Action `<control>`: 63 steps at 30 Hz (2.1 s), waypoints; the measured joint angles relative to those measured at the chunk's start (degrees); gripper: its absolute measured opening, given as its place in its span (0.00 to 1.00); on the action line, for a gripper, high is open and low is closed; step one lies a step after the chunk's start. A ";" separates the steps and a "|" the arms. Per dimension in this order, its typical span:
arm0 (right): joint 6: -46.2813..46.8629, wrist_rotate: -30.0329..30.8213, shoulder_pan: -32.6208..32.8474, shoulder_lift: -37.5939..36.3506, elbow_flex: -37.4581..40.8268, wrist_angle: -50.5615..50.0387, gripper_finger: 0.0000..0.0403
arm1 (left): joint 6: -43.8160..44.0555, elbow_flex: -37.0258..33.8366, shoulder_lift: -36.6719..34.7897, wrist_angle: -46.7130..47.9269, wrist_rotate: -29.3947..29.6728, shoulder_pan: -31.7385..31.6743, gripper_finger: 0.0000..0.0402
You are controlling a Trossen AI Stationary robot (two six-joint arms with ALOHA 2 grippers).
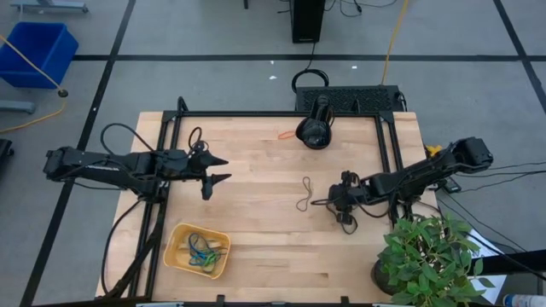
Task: Pick and place rubber bands into bin
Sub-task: Put the red rubberband into the yellow bin
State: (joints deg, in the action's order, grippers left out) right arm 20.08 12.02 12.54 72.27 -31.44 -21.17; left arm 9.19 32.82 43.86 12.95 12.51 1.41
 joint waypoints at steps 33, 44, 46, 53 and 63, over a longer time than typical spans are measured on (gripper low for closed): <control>-1.49 -4.22 -3.46 2.43 0.07 19.10 0.01 | 6.19 0.02 0.00 0.21 -0.56 0.00 0.56; -10.88 1.99 -3.48 2.21 0.07 47.73 0.00 | 6.80 0.02 0.02 -3.55 -3.71 0.04 0.56; -13.33 3.62 -3.53 2.23 0.07 52.33 0.00 | 6.76 0.02 0.02 -5.31 -3.72 0.07 0.56; -19.51 6.23 -4.23 2.21 0.05 66.32 0.00 | 6.09 0.08 3.94 -14.13 -7.44 0.70 0.56; -22.46 6.20 -5.45 2.21 0.04 70.12 0.00 | 5.14 0.09 20.67 -33.09 -9.95 0.63 0.56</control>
State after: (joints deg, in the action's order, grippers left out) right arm -2.38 18.22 7.09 74.48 -31.40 48.95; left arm 14.33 32.91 64.52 -20.14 2.56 2.04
